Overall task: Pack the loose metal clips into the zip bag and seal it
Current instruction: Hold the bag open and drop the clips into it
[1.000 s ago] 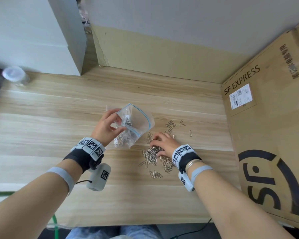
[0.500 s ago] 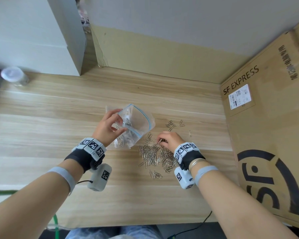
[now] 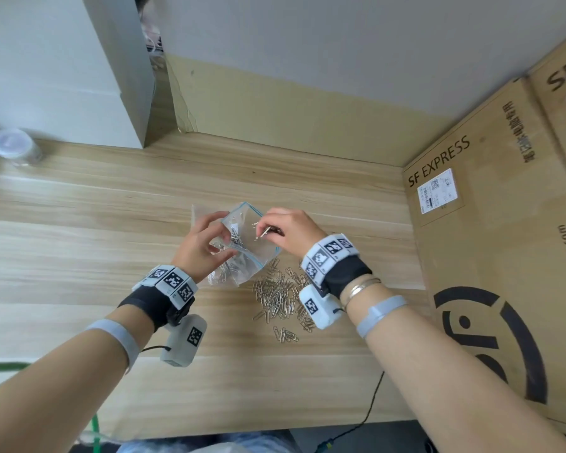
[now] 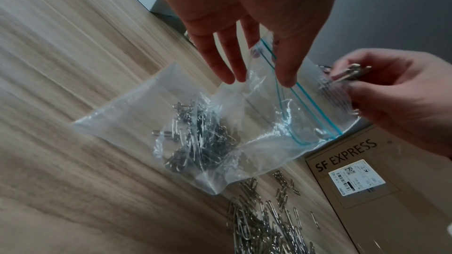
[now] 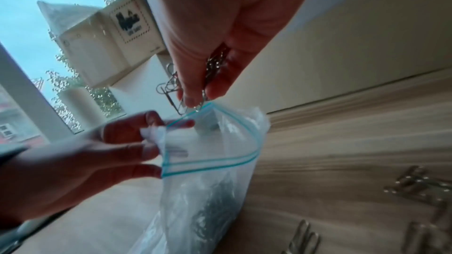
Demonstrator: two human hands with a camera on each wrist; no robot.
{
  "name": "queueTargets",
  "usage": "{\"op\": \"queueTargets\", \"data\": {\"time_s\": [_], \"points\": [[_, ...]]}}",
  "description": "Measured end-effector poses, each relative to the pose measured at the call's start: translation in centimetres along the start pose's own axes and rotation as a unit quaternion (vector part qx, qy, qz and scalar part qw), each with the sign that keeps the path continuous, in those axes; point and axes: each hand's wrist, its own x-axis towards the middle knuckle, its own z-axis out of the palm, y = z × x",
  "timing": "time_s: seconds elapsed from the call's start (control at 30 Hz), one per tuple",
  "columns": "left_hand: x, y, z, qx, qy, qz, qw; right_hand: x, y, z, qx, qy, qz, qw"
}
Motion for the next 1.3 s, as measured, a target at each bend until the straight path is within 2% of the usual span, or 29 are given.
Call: {"op": "queueTargets", "data": {"time_s": [0.17,0.23,0.33,0.43,0.5,0.67,0.77,0.87,1.0,1.07,1.17,1.23,1.3], "points": [[-0.2,0.2,-0.2,-0.006,0.006,0.007,1.0,1.4,-0.9,2.0,-0.028,-0.066,0.012,0.997],[-0.1,0.2,-0.3,-0.006,0.006,0.009,1.0,1.4,-0.9,2.1,-0.025,-0.07,0.018,0.997],[-0.1,0.1,-0.3,-0.005,0.01,0.007,1.0,0.9,-0.2,1.1,0.0,-0.02,0.027,0.999],[-0.2,0.0,-0.3,-0.006,0.011,0.006,1.0,0.0,1.9,-0.3,0.006,0.067,0.057,0.996],[-0.2,-0.1,-0.4,-0.006,0.009,0.004,1.0,-0.7,4.3,-0.7,-0.006,0.097,0.106,0.99],[-0.2,-0.5,-0.4,0.009,0.018,0.0,1.0,-2.9,11.6,0.8,-0.086,-0.005,0.292,0.952],[-0.1,-0.7,-0.4,0.013,0.02,-0.001,1.0,-4.1,13.7,2.0,-0.073,-0.003,0.346,0.935],[0.1,-0.8,-0.4,0.008,0.023,-0.005,1.0,-4.8,13.4,2.7,-0.056,0.012,0.333,0.941],[0.0,-0.9,0.0,-0.004,0.036,-0.017,0.999,-5.9,11.5,4.4,-0.043,-0.029,0.283,0.958],[0.1,-1.0,0.1,-0.005,0.035,-0.016,0.999,-6.4,11.3,4.6,-0.041,-0.014,0.277,0.96],[0.1,-0.9,0.1,-0.006,0.031,-0.015,0.999,-6.7,12.6,3.4,-0.043,0.068,0.344,0.936],[0.1,-0.9,0.1,-0.006,0.03,-0.018,0.999,-7.0,13.4,2.7,-0.048,0.073,0.411,0.907],[0.1,-0.9,0.0,-0.008,0.031,-0.02,0.999,-7.2,13.6,2.7,-0.047,0.061,0.437,0.896]]}}
